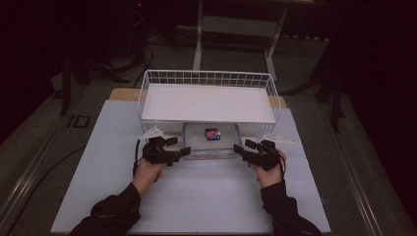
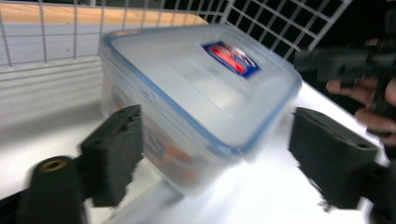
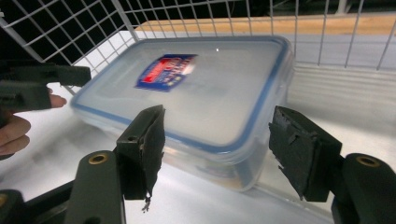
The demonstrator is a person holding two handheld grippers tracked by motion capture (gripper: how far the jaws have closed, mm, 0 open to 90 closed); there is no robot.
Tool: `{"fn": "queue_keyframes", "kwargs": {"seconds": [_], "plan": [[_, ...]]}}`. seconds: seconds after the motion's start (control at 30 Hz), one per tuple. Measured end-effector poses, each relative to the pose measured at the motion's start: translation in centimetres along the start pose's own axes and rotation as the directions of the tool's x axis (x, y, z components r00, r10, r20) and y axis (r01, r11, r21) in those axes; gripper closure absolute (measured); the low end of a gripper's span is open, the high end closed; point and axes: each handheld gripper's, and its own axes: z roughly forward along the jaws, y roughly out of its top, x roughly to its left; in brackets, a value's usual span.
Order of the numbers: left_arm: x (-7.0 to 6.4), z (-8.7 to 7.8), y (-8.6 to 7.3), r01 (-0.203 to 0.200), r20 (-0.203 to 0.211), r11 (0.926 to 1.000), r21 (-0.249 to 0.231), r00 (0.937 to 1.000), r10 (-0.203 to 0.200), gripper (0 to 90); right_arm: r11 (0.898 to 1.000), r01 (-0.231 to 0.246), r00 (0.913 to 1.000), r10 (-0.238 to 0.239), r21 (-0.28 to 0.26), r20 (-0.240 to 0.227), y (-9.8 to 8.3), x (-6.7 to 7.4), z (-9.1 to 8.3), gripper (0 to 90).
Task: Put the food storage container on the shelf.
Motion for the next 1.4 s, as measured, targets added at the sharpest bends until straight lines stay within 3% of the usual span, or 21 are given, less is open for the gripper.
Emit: {"fn": "queue_keyframes", "kwargs": {"seconds": [0.1,0.2,0.3,0.33,0.37,0.43,0.57,0.63,0.77,0.97,1.4], "plan": [[-0.6,-0.9,-0.4,-0.018,0.026,0.9997,0.014,0.9995,0.018,13.5,1.0,0.016,0.9999,-0.016,-0.017,-0.003,-0.2,1.0,-0.6,35.4],[-1.2,-1.9,-0.8,-0.033,0.048,0.9993,0.016,0.9983,0.032,0.4,0.999,0.03,0.9992,-0.03,-0.017,-0.026,-0.4,2.0,-0.9,38.0],[-1.8,-2.5,-1.1,-0.052,0.049,0.9983,0.025,0.9975,0.051,0.0,0.999,0.039,0.9977,-0.039,-0.006,-0.055,-0.7,2.6,-0.8,44.9],[-2.4,-3.2,-1.5,-0.077,0.044,0.9966,0.03,0.9961,0.076,0.0,0.999,0.047,0.9954,-0.045,0.019,-0.085,-1.1,3.2,-0.5,54.2],[-2.5,-3.4,-1.7,-0.078,0.041,0.9967,0.023,0.9962,0.077,0.0,0.998,0.056,0.9935,-0.052,0.029,-0.101,-1.3,3.4,-0.3,57.9],[-2.7,-3.7,-1.9,-0.08,0.038,0.9967,0.013,0.9961,0.079,0.0,0.997,0.062,0.9928,-0.058,0.035,-0.105,-1.4,3.6,-0.1,60.4],[-3.1,-4.5,-2.2,-0.086,0.023,0.9962,-0.011,0.996,0.086,0.0,0.993,0.09,0.9875,-0.079,0.078,-0.136,-1.9,4.3,1.1,82.6],[-3.0,-4.6,-2.3,-0.076,0.015,0.9969,-0.021,0.9969,0.077,0.0,0.989,0.106,0.9855,-0.09,0.108,-0.144,-2.0,4.5,1.7,88.4],[-2.7,-4.6,-2.5,-0.074,0.004,0.9971,-0.02,0.9972,0.074,0.0,0.981,0.126,0.983,-0.104,0.146,-0.151,-2.3,4.8,2.8,89.7],[-2.8,-4.7,-2.6,-0.088,0.001,0.9957,-0.03,0.9961,0.088,0.0,0.978,0.103,0.9892,-0.081,0.181,-0.122,-2.0,4.3,5.0,89.7],[-2.7,-4.8,-2.6,-0.104,-0.018,0.9936,-0.043,0.9944,0.104,0.0,0.984,0.092,0.9934,-0.08,0.155,-0.083,-0.7,4.6,8.6,89.6]]}}
